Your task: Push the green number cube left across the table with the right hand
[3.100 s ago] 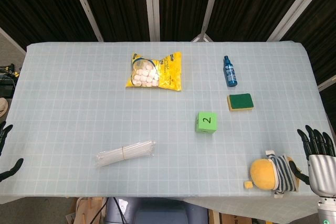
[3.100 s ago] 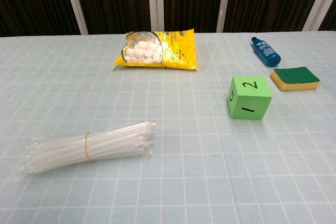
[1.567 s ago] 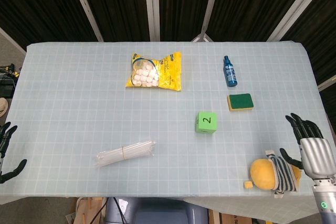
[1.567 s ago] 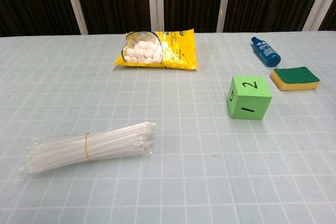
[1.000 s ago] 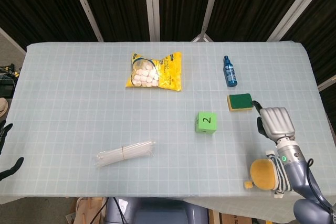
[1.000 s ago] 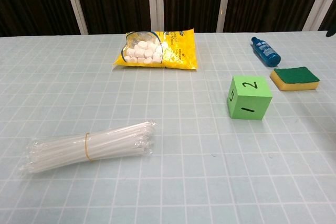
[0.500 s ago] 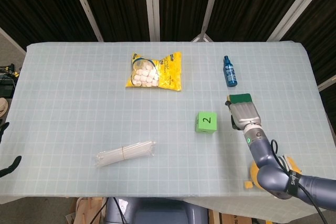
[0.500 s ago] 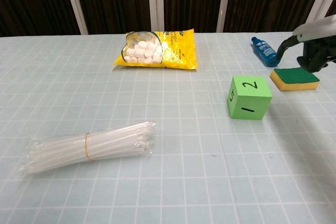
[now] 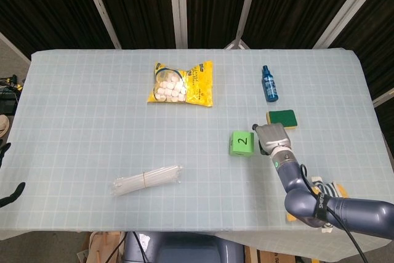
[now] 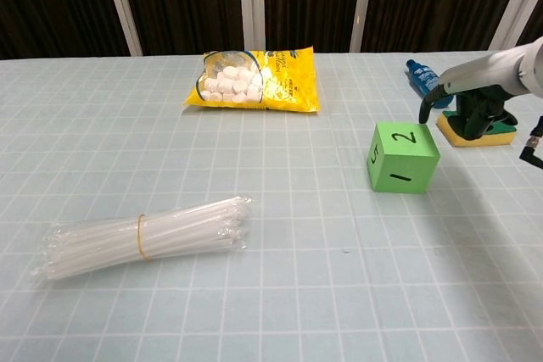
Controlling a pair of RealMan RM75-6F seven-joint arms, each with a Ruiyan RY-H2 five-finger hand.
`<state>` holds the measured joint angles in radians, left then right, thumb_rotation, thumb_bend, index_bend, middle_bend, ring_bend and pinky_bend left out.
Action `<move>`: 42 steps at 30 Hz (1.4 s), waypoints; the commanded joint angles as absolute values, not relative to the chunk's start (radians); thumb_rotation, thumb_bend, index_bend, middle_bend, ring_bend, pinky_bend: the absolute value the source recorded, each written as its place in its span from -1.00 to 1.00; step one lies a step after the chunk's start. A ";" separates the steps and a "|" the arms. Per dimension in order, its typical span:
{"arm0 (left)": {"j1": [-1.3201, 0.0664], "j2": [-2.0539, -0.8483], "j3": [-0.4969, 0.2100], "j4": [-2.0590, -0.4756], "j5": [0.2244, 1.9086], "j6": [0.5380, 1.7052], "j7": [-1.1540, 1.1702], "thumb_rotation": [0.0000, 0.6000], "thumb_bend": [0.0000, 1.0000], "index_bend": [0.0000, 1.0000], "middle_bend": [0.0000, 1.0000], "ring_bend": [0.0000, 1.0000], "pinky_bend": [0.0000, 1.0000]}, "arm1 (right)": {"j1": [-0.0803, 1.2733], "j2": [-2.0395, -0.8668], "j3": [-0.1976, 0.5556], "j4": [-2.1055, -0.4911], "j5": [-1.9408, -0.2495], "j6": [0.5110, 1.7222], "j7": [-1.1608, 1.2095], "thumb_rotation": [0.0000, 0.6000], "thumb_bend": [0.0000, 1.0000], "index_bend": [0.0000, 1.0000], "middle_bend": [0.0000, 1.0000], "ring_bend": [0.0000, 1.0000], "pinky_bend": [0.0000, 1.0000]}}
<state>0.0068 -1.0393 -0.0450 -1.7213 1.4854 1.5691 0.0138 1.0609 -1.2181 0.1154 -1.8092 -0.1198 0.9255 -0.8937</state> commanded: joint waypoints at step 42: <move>0.004 -1.036 -0.045 -1.730 1.472 1.558 0.024 1.00 -0.31 -0.91 -1.00 -1.00 -1.00 | 1.141 -1.140 -0.003 -1.918 -0.129 0.877 -0.791 1.00 0.58 -0.43 0.70 0.70 0.41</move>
